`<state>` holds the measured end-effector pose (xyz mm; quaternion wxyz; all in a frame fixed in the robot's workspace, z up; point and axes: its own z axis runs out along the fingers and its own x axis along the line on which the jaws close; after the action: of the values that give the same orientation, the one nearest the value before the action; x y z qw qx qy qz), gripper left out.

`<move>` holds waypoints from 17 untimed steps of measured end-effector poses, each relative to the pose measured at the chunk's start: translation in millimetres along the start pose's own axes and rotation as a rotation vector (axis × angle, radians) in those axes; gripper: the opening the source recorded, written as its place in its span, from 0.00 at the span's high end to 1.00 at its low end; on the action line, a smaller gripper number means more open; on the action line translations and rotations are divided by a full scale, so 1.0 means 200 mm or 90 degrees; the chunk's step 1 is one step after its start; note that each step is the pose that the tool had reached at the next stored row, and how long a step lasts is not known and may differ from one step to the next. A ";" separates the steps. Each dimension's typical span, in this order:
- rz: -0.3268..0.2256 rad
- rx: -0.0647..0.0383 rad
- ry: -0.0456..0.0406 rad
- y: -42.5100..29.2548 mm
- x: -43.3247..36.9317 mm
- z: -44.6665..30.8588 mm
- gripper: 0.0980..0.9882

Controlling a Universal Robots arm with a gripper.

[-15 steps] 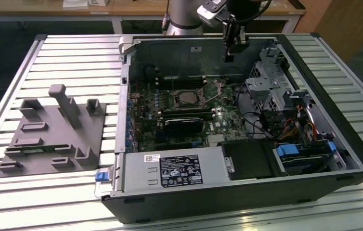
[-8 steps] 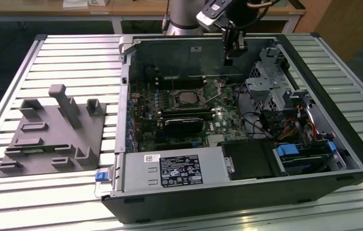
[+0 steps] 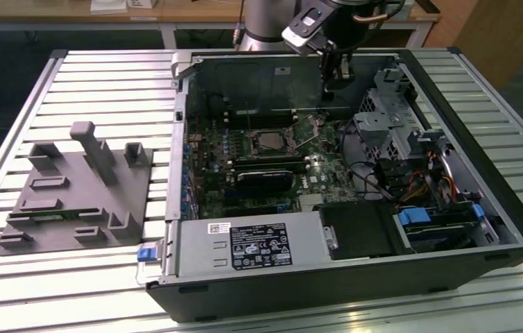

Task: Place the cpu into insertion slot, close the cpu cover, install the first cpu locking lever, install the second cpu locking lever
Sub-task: 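Close the cpu cover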

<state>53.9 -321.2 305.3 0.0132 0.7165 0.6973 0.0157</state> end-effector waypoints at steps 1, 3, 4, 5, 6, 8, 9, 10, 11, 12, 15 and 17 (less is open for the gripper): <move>0.000 0.000 0.0000 0.000 0.000 0.009 0.99; 0.000 0.000 0.0000 -0.001 0.000 0.025 0.99; 0.000 0.000 0.0000 -0.001 0.000 0.034 0.99; 0.000 0.000 0.0000 -0.002 0.000 0.043 0.99; 0.000 0.000 0.0000 -0.002 0.000 0.051 0.99; 0.000 0.000 0.0001 -0.003 0.000 0.068 0.99; 0.000 0.000 0.0001 -0.003 0.000 0.076 0.99; 0.000 0.000 0.0000 -0.003 0.000 0.083 0.99; 0.000 0.000 -0.0001 -0.004 0.000 0.092 0.99; 0.000 0.001 0.0000 -0.004 0.000 0.102 0.99; 0.000 0.001 -0.0001 -0.005 0.000 0.129 0.99; 0.000 0.002 0.0000 -0.005 0.000 0.147 0.99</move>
<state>54.1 -321.2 275.9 0.0123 0.7164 0.6974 0.0149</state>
